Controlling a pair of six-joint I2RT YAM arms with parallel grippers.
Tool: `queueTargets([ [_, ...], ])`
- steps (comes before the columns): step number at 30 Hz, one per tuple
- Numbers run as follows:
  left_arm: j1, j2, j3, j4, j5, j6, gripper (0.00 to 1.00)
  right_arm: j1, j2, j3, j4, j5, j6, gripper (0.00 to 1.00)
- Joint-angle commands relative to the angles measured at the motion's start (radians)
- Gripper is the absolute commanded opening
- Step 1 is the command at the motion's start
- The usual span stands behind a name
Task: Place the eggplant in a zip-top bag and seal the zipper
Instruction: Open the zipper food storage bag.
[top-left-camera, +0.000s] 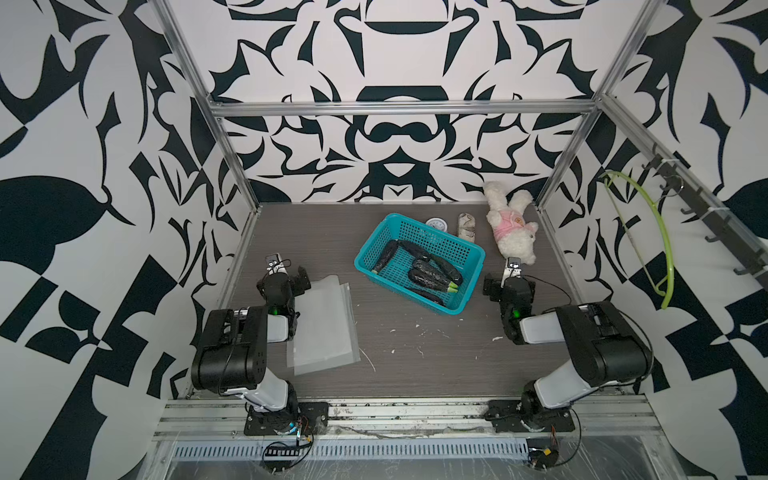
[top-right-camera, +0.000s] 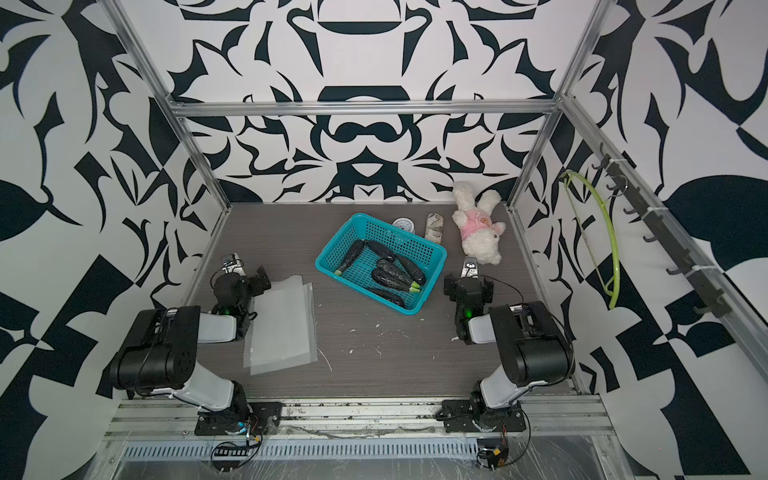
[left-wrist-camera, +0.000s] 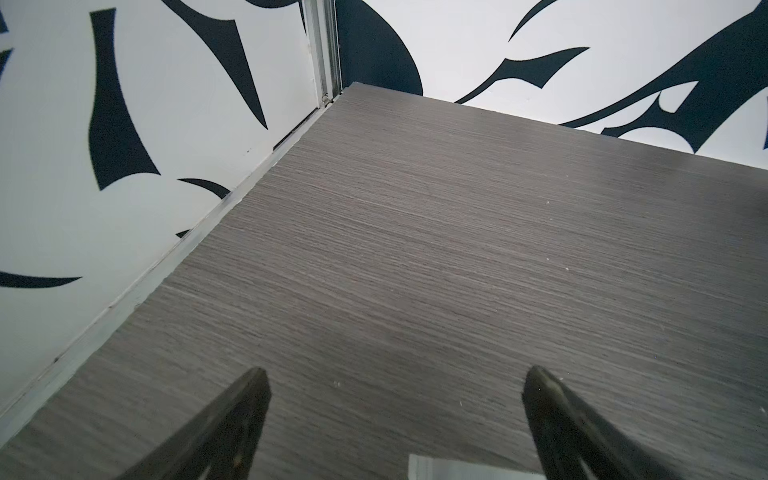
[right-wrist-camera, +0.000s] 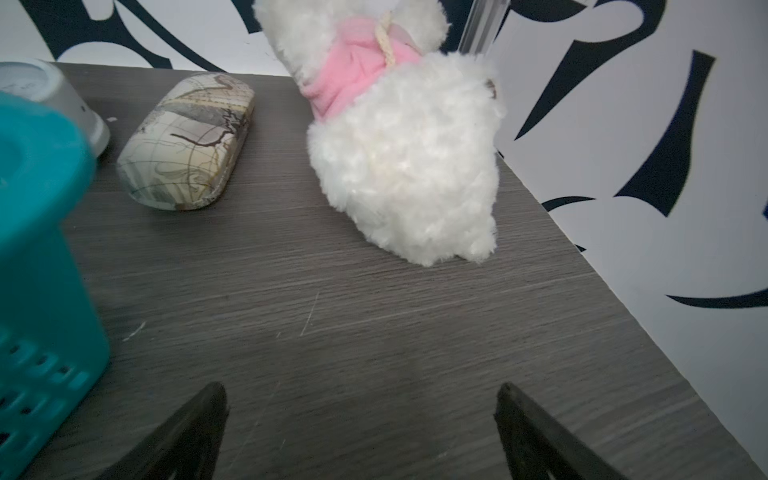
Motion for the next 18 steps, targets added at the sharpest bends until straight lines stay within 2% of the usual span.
queueTargets([
  [1, 0.004, -0.015, -0.005, 0.002, 0.01, -0.005, 1.0, 0.005, -0.02, 0.017, 0.012, -0.03, -0.015, 1.0],
  [18, 0.004, -0.014, -0.004, 0.0, 0.01, -0.005, 1.0, 0.004, -0.017, 0.019, 0.012, -0.035, -0.017, 1.0],
])
